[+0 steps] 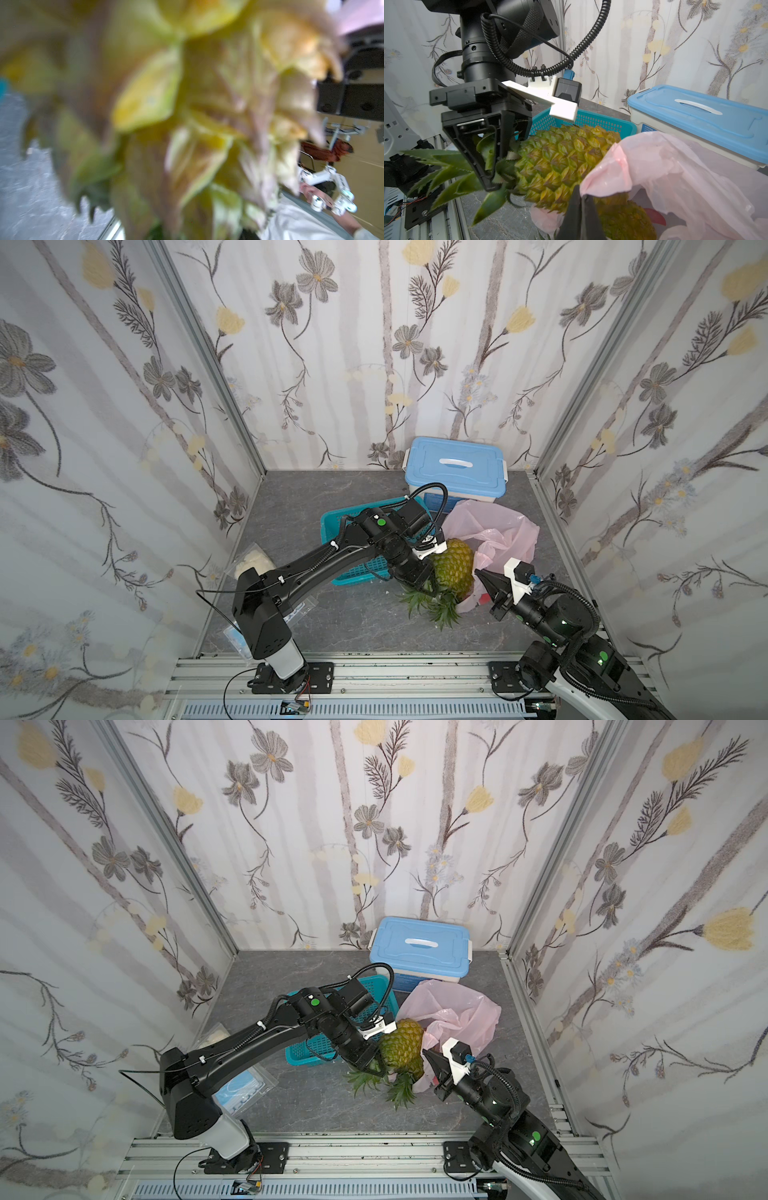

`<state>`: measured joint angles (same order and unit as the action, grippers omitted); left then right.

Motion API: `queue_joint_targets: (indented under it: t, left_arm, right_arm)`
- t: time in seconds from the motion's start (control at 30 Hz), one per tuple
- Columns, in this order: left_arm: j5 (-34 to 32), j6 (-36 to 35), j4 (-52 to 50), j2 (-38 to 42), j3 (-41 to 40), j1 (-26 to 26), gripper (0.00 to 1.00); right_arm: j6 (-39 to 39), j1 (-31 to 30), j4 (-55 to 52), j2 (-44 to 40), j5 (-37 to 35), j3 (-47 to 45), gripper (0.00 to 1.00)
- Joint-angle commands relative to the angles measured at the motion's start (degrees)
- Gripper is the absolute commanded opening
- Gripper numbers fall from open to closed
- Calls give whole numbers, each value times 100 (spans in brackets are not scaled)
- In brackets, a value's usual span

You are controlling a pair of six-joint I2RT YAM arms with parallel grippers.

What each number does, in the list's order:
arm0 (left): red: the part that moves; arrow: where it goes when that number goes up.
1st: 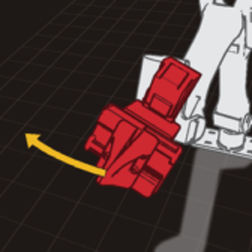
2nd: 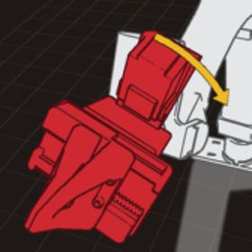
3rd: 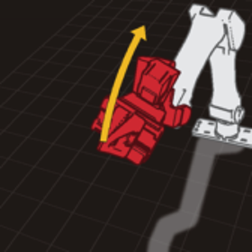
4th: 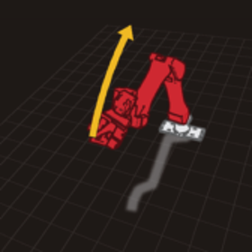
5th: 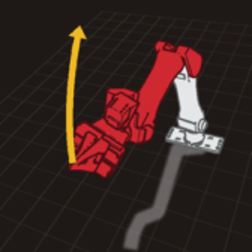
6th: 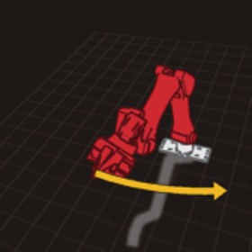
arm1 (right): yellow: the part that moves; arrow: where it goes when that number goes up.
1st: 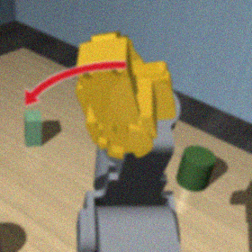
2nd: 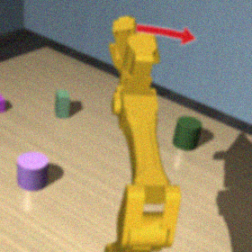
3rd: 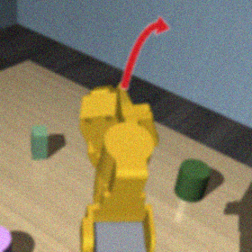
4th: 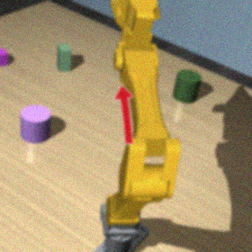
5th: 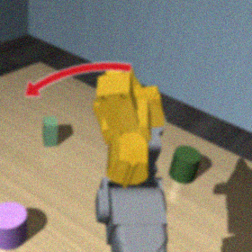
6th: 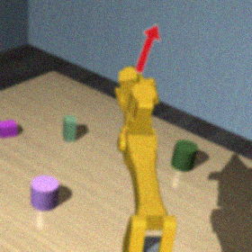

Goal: Place the pineapple into a plastic bag & tie a knot
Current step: Place the pineapple in the plastic bag.

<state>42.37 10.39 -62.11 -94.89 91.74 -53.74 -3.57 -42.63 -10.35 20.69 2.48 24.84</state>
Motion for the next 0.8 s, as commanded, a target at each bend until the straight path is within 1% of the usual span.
queue_joint_targets:
  t: [0.0, 0.17, 0.33, 0.47, 0.57, 0.7, 0.77]
  left_arm:
    - [968, -107, 235, -280, 179, -88, 0]
    - [670, 87, 114, -1177, 824, -106, 0]
    - [464, 551, 493, -1997, 1747, -102, 0]
    - [-68, 879, 619, -2593, 2429, -71, 0]
    - [-311, 1142, 770, -2991, 2816, -19, 0]
    - [-659, 1672, 1244, -3430, 3336, 26, 0]
    - [-765, 1867, 1086, -3781, 3803, 55, 0]
  right_arm:
    - [-37, -7, 452, 150, 314, 38, 0]
    - [-196, -4, 547, 226, 509, 116, 0]
    - [-245, -13, 512, 212, 753, 158, 0]
    - [-267, -17, 417, 191, 855, 161, 0]
    - [-284, -17, 353, 141, 822, 149, 0]
    - [-343, -17, 417, 43, 729, 49, 0]
    - [-384, -17, 426, 23, 718, 13, 0]
